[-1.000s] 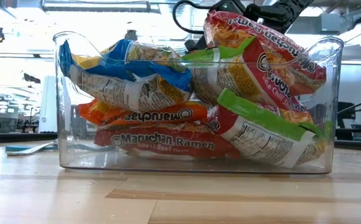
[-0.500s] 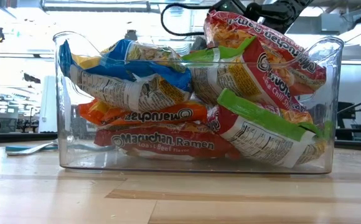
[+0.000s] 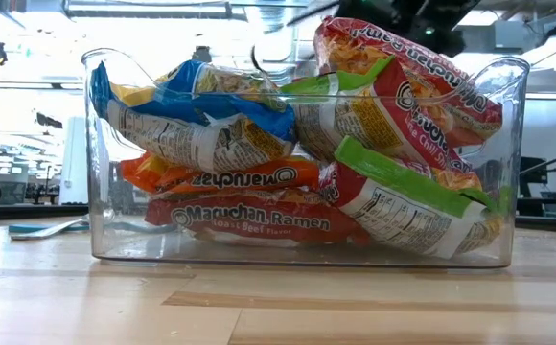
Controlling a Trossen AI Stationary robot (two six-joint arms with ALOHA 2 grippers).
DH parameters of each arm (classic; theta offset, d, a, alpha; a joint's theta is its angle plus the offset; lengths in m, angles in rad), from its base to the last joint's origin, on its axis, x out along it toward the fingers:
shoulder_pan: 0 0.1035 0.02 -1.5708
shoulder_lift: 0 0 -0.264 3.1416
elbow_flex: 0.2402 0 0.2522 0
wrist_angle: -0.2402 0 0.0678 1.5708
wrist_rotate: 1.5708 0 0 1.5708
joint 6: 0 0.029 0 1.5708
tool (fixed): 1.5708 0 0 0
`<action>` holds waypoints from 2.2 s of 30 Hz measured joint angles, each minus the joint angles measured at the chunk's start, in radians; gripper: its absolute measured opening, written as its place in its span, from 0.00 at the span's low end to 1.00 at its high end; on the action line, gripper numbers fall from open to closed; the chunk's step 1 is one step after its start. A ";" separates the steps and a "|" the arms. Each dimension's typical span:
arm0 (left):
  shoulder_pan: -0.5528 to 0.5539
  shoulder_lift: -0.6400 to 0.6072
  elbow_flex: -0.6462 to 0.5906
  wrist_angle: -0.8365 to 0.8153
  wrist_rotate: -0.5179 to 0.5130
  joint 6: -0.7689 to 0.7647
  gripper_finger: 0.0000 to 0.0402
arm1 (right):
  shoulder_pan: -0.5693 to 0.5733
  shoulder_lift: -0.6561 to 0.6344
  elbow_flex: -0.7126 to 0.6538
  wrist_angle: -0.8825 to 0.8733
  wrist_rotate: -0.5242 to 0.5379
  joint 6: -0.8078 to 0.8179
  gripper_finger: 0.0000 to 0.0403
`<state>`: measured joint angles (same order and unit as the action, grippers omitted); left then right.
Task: Pick & Place Food Item
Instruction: Put the gold seasoning into the top transparent bin
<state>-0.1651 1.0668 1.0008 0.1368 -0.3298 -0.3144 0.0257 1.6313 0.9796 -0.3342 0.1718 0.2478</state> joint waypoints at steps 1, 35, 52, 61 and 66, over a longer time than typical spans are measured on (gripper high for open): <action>0.001 0.000 0.000 0.000 -0.002 -0.017 0.40 | 0.005 -0.009 -0.001 -0.047 -0.039 0.037 0.81; 0.213 0.396 0.000 -0.517 0.089 -0.945 0.69 | 0.059 -0.333 -0.001 -0.639 -0.345 0.318 0.81; 0.260 0.530 0.000 -0.527 0.165 -0.983 0.82 | 0.043 -0.560 -0.002 -0.673 -0.314 0.423 0.81; 0.291 0.584 0.000 -0.513 0.253 -0.993 0.89 | 0.043 -0.615 0.000 -0.675 -0.314 0.418 0.81; 0.288 0.634 0.000 -0.461 0.286 -1.012 0.88 | 0.043 -0.633 -0.001 -0.681 -0.303 0.417 0.81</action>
<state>0.1230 1.7012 1.0008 -0.3239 -0.0441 -1.3263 0.0689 0.9988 0.9791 -1.0151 -0.1310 0.6652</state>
